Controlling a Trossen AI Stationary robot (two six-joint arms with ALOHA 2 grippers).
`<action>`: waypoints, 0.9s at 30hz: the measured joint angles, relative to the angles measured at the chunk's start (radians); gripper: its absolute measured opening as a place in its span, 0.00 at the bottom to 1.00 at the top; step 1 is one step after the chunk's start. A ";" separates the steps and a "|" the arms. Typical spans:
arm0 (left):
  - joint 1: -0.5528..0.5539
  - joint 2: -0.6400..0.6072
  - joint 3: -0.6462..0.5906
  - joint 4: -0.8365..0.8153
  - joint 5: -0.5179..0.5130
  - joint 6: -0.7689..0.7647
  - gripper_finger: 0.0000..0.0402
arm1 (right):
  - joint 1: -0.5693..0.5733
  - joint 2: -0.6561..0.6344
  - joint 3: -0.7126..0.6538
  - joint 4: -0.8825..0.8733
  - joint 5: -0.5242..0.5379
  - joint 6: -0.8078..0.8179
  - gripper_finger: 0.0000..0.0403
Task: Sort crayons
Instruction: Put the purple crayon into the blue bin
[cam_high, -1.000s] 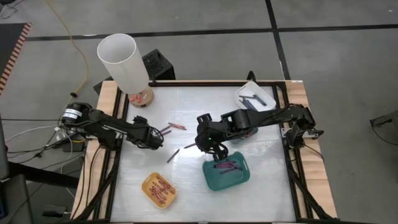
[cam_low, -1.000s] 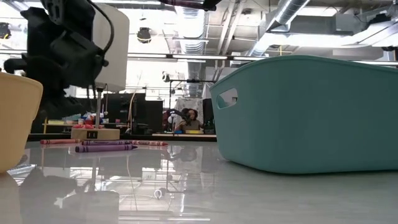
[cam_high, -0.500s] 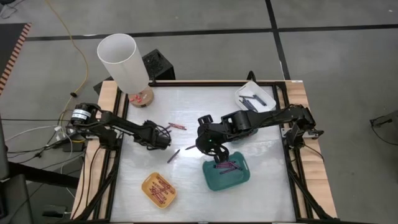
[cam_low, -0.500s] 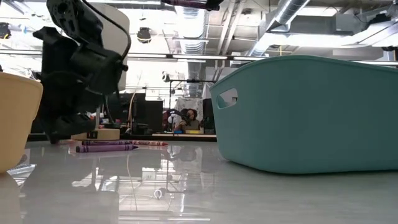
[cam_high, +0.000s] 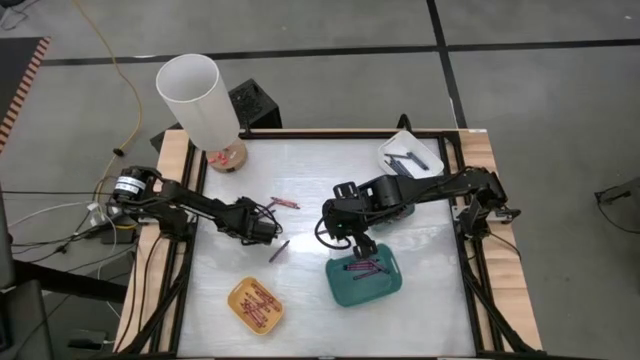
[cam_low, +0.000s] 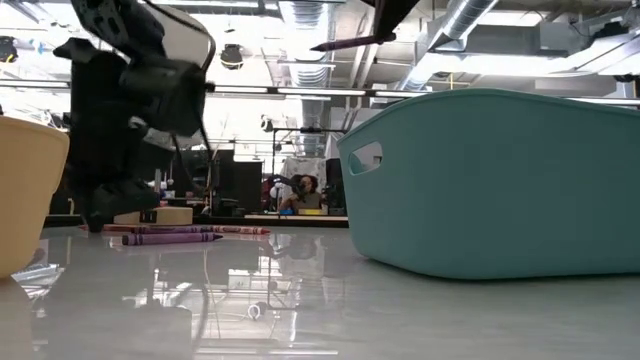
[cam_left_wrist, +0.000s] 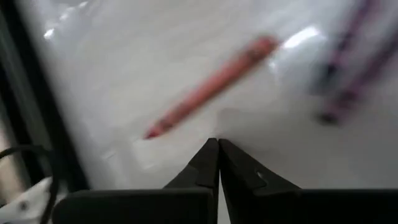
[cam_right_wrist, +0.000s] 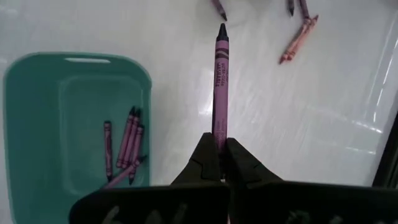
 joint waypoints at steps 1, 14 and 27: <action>-0.008 0.000 0.013 0.005 0.009 0.008 0.00 | -0.001 0.000 0.000 -0.002 -0.003 -0.001 0.00; -0.038 0.000 0.208 -0.278 -0.168 0.117 0.00 | -0.005 0.000 0.000 -0.005 -0.023 -0.023 0.00; 0.099 0.000 0.039 -0.265 -0.198 0.146 0.00 | 0.025 0.001 -0.039 -0.009 -0.027 0.008 0.00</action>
